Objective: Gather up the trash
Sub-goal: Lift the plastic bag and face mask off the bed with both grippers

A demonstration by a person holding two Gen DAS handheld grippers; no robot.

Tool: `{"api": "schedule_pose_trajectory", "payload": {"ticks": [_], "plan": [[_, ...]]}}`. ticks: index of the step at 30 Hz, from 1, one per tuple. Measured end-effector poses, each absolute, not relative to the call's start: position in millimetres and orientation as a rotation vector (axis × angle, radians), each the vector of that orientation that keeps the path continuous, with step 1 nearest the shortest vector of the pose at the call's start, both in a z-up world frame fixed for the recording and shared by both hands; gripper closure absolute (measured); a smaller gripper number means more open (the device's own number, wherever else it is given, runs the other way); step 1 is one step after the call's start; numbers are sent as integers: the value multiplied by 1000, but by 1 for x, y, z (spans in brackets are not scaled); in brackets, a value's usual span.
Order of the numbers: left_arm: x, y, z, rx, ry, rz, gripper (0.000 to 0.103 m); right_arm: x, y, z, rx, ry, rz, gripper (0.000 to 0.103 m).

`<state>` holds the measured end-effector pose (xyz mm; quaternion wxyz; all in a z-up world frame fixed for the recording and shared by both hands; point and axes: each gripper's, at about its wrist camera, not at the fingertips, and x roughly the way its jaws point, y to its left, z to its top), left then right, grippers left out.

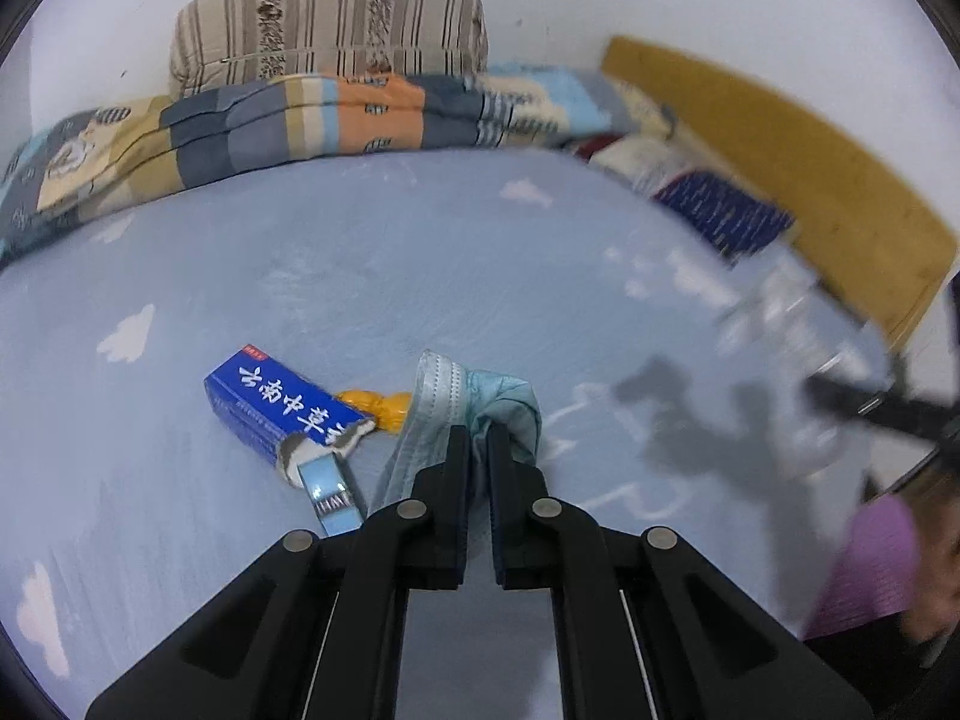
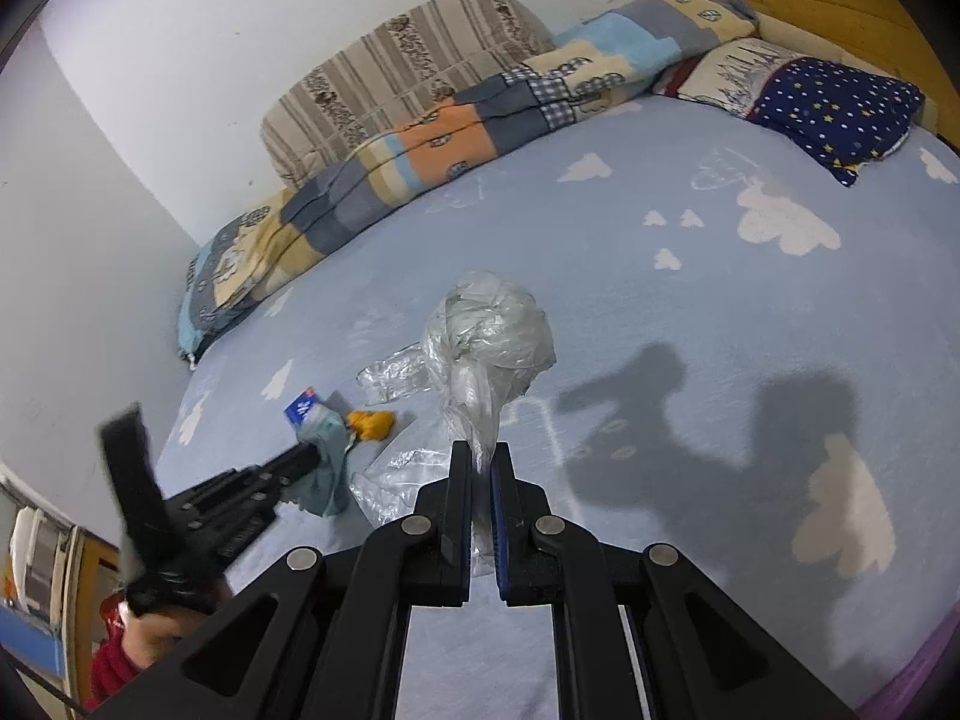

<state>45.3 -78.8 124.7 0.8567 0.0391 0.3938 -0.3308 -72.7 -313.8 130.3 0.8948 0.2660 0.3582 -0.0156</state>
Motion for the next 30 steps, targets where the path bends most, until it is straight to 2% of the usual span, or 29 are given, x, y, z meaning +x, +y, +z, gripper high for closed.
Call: {"api": "schedule_pose_trajectory", "payload": {"ticks": [6, 13, 18, 30], "plan": [[-10, -48, 155, 16, 834, -656, 98, -92, -285, 132, 521, 739, 44, 97], [-68, -21, 141, -50, 800, -514, 98, -118, -243, 116, 445, 780, 125, 97], [-72, -24, 121, -36, 794, -445, 98, -124, -226, 105, 378, 806, 132, 97], [-72, -21, 117, -4, 771, -420, 98, -121, -220, 99, 311, 813, 107, 97]]}}
